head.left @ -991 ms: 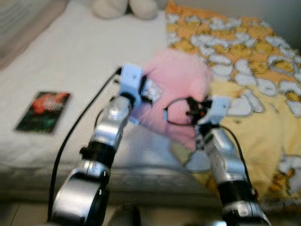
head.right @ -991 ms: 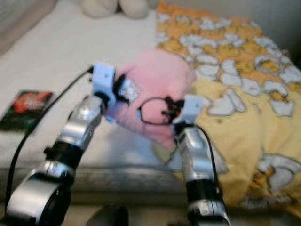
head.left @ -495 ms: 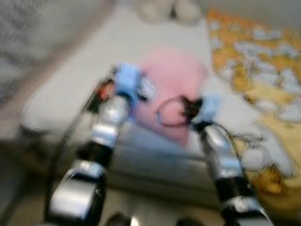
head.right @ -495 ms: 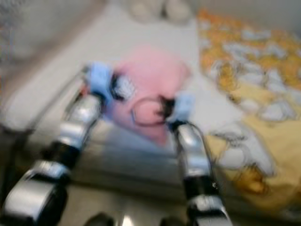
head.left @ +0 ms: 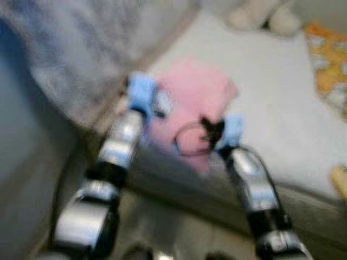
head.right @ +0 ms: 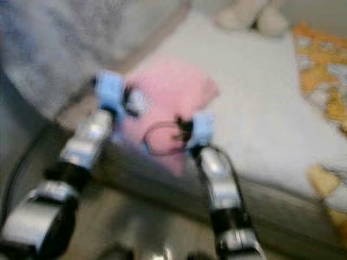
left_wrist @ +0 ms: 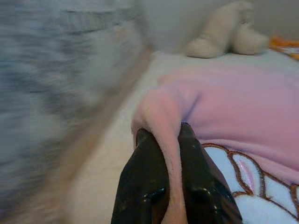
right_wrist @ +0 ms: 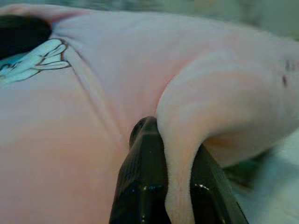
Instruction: Clean up the room
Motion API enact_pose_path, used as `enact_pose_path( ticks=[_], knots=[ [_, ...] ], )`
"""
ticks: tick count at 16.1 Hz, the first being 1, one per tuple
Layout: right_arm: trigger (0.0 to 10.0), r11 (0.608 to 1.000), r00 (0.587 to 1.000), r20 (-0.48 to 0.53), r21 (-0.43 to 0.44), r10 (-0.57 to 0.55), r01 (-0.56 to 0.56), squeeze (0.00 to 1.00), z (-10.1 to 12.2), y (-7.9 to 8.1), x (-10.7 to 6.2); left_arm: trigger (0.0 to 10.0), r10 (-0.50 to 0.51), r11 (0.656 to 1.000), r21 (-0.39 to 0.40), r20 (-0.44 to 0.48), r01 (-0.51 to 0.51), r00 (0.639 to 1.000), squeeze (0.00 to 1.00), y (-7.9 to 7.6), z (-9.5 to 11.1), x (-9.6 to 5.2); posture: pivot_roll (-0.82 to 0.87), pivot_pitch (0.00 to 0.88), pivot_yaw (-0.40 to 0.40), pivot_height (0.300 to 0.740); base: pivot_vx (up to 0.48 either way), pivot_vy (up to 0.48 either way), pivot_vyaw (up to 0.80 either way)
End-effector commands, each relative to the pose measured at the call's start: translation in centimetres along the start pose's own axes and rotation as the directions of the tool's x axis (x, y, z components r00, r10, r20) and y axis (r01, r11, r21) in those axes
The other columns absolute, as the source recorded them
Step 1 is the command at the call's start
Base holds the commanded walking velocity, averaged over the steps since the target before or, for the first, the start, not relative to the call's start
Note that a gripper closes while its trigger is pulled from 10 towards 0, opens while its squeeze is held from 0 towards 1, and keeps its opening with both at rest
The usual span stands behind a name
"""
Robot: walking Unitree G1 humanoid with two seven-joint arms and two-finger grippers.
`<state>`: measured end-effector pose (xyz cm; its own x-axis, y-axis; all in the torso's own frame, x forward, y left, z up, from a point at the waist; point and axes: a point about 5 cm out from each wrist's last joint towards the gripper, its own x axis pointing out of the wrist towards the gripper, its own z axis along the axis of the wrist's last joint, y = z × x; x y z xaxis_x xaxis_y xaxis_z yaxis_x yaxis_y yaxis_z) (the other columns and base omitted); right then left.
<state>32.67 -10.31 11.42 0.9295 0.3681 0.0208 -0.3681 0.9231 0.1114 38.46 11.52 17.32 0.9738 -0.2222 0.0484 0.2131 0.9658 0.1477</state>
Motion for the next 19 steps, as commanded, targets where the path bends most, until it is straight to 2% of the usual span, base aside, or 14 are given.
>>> enact_pose_path(
  ticks=[1, 3, 9, 14, 19],
  knots=[
    [10.0, 0.998, 0.998, -0.005, -0.016, -0.064, 0.064, 0.0, -0.2, -1.8, -0.9, 10.0, 0.029, 0.999, -0.02, 0.083, -0.028, 0.996, 0.0, 0.1, 2.1, 0.7, 0.02, 0.0, -0.031, 0.726, 0.0, 0.0, 0.0],
    [10.0, 0.998, 0.998, -0.005, -0.009, -0.07, 0.07, 0.0, -0.4, -1.7, -1.0, 10.0, 0.052, 0.998, -0.026, 0.061, -0.05, 0.997, 0.0, 0.8, 1.8, 0.7, 0.02, 0.0, -0.031, 0.726, 0.48, 0.0, 0.0],
    [10.0, 0.994, 0.994, -0.005, -0.005, -0.109, 0.109, 0.0, -0.9, -1.6, -1.5, 10.0, 0.025, 0.999, 0.021, 0.056, -0.026, 0.998, 0.0, 0.7, 1.1, 0.7, 0.02, 0.0, -0.031, 0.726, 0.48, 0.0, 0.0],
    [10.0, 0.992, 0.992, 0.0, -0.014, -0.129, 0.129, 0.0, -0.8, -2.1, -1.7, 10.0, 0.033, 0.999, 0.011, 0.059, -0.034, 0.998, 0.0, 0.6, 1.1, 0.9, 0.01, 0.0, -0.031, 0.726, 0.48, 0.0, 0.0],
    [10.0, 0.991, 0.991, -0.004, -0.015, -0.136, 0.136, 0.0, -0.9, -2.2, -1.7, 10.0, 0.082, 0.996, -0.038, 0.042, -0.081, 0.996, 0.0, 0.5, 0.7, 0.9, 0.01, 0.0, -0.03, 0.726, 0.48, 0.0, 0.0]
  ],
)
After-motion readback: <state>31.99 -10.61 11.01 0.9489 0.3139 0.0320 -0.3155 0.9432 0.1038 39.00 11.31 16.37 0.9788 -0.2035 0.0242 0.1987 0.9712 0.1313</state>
